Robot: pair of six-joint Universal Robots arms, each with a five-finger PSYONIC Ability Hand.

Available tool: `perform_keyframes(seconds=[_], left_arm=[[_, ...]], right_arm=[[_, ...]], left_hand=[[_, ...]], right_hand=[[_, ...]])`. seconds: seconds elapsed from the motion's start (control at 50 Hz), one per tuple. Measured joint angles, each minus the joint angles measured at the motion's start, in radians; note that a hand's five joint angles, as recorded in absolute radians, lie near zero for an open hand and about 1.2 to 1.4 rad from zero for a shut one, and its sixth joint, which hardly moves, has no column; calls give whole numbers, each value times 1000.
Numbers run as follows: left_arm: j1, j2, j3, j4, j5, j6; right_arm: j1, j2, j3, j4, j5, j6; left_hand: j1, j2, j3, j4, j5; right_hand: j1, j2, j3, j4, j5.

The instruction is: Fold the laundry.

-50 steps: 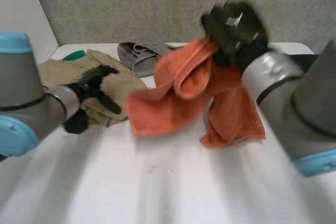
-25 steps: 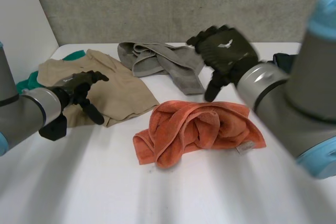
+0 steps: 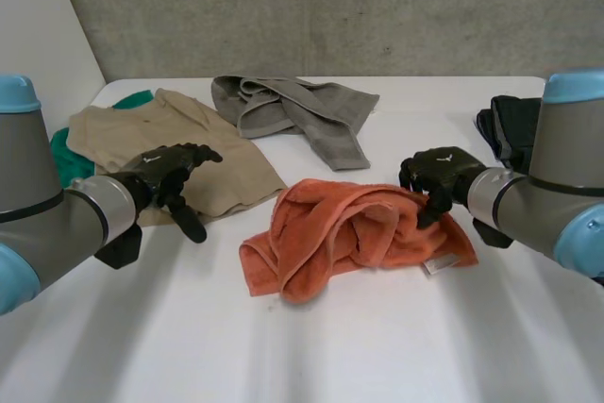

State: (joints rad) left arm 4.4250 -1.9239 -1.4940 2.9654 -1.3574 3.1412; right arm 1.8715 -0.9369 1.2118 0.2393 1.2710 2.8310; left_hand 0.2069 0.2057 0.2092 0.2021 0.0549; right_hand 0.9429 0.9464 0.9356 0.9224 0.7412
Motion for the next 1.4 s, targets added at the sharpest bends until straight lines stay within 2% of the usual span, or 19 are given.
perform_keyframes(seconds=[0.04, 0.1, 0.22, 0.36, 0.44, 0.84, 0.86, 0.88, 0.9, 0.94, 0.96, 0.98, 1.02, 1.12, 1.24, 1.28, 1.32, 1.34, 1.4], left_arm=[[2, -4, 0, 5, 9, -1], [4, -13, 1, 13, 18, 0], [0, -43, 8, 42, 21, 0], [-35, -118, 44, 90, 18, -3], [-63, -161, 77, 93, 12, -4], [-232, -349, 244, 4, -68, -8], [-236, -354, 253, -1, -77, -12], [-241, -360, 262, -5, -87, -18], [-242, -361, 265, -6, -90, -21], [-246, -363, 275, -9, -97, -34], [-249, -364, 288, -10, -103, -60], [-249, -364, 292, -11, -105, -67], [-249, -360, 313, -14, -114, -109], [-213, -320, 345, -45, -164, -159], [-62, -167, 345, -84, -220, -91], [5, -96, 342, -75, -205, -25], [13, -87, 342, -73, -202, -14], [70, -20, 351, -43, -159, 75], [101, 23, 383, 18, -101, 161]], right_arm=[[-6, 18, -5, -21, -11, 30], [-8, 23, -15, -51, -26, 63], [28, -76, -24, -82, -46, 59], [98, -313, -31, -77, -53, 29], [131, -387, -42, -71, -47, 28], [241, -532, -199, -11, 52, 56], [241, -538, -201, -10, 52, 62], [239, -547, -201, -8, 51, 72], [239, -549, -201, -8, 51, 75], [236, -558, -196, -8, 49, 86], [233, -568, -186, -8, 48, 101], [231, -571, -181, -9, 47, 106], [222, -584, -159, -12, 45, 117], [169, -598, -107, -28, 38, 92], [42, -571, -39, -19, -21, -51], [2, -545, -16, -5, -57, -121], [-2, -540, -14, -3, -62, -131], [-20, -516, -3, 4, -82, -175], [-37, -415, 5, -19, -128, -296]], left_hand=[[0, 0, 0, 0, 0], [0, 0, 0, 0, 0], [0, 0, 0, 0, 0], [0, 0, 0, 0, 0], [0, 0, 0, 0, 0], [12, 9, 9, 10, 7], [68, 64, 60, 70, 51], [241, 222, 217, 217, 192], [241, 222, 217, 217, 192], [471, 409, 403, 416, 388], [827, 732, 722, 738, 706], [827, 732, 722, 738, 706], [967, 968, 957, 974, 929], [967, 986, 977, 992, 931], [967, 986, 977, 992, 931], [967, 986, 977, 992, 931], [967, 986, 977, 992, 931], [967, 986, 977, 992, 931], [967, 988, 977, 993, 931]], right_hand=[[134, 168, 169, 184, 172], [138, 224, 244, 267, 210], [138, 224, 246, 271, 210], [138, 224, 249, 271, 210], [138, 224, 249, 271, 210], [138, 224, 249, 275, 210], [138, 224, 249, 275, 210], [138, 224, 249, 275, 210], [138, 224, 249, 275, 210], [138, 224, 249, 275, 210], [138, 224, 249, 275, 210], [138, 224, 249, 275, 210], [138, 224, 249, 275, 210], [138, 224, 249, 275, 210], [138, 224, 249, 275, 210], [138, 224, 249, 275, 210], [138, 224, 249, 275, 210], [138, 224, 249, 275, 210], [138, 224, 249, 275, 210]])
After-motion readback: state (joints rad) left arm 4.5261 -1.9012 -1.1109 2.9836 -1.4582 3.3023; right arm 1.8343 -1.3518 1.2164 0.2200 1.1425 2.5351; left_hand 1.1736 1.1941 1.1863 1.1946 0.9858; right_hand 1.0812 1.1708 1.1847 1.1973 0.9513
